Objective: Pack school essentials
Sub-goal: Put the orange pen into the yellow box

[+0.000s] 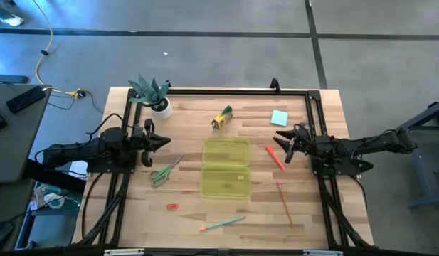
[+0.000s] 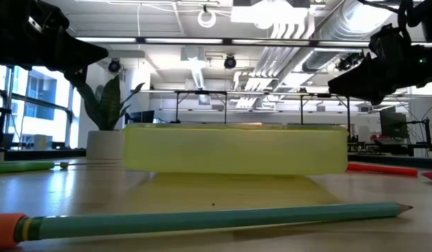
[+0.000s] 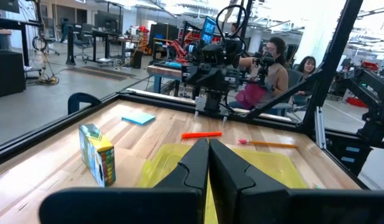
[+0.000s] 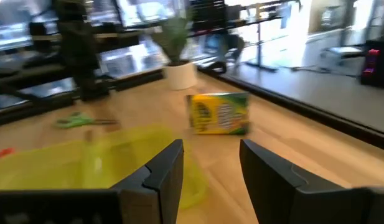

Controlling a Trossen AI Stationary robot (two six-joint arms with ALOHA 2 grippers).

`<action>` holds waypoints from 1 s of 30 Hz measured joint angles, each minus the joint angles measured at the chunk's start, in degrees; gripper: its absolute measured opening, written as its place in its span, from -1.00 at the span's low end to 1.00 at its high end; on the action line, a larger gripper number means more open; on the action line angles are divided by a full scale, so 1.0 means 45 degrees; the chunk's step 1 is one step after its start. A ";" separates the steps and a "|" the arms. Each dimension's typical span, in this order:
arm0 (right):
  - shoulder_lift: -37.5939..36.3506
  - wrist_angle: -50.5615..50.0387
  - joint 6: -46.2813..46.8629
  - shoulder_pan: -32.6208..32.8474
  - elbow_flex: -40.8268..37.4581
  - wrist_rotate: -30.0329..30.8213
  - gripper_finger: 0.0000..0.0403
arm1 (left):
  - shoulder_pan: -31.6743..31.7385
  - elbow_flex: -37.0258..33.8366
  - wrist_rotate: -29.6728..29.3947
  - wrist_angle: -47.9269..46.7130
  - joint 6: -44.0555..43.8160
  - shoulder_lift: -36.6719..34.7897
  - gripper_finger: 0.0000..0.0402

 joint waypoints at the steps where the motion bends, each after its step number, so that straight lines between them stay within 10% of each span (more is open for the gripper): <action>1: 0.0000 0.0018 -0.0072 0.0002 0.0000 -0.0180 -0.26 | 0.0000 0.0000 -0.0002 -0.0002 0.0000 0.0000 -0.98; 20: 0.0015 0.1985 -0.0026 -0.0001 0.0539 0.0138 -0.26 | 0.0004 0.0000 -0.0002 -0.0003 0.0000 0.0000 -0.98; 30: 0.1414 -0.5620 0.2757 0.0001 0.4983 0.0679 -0.26 | 0.0004 0.0000 -0.0002 0.0006 -0.0005 0.0000 -0.98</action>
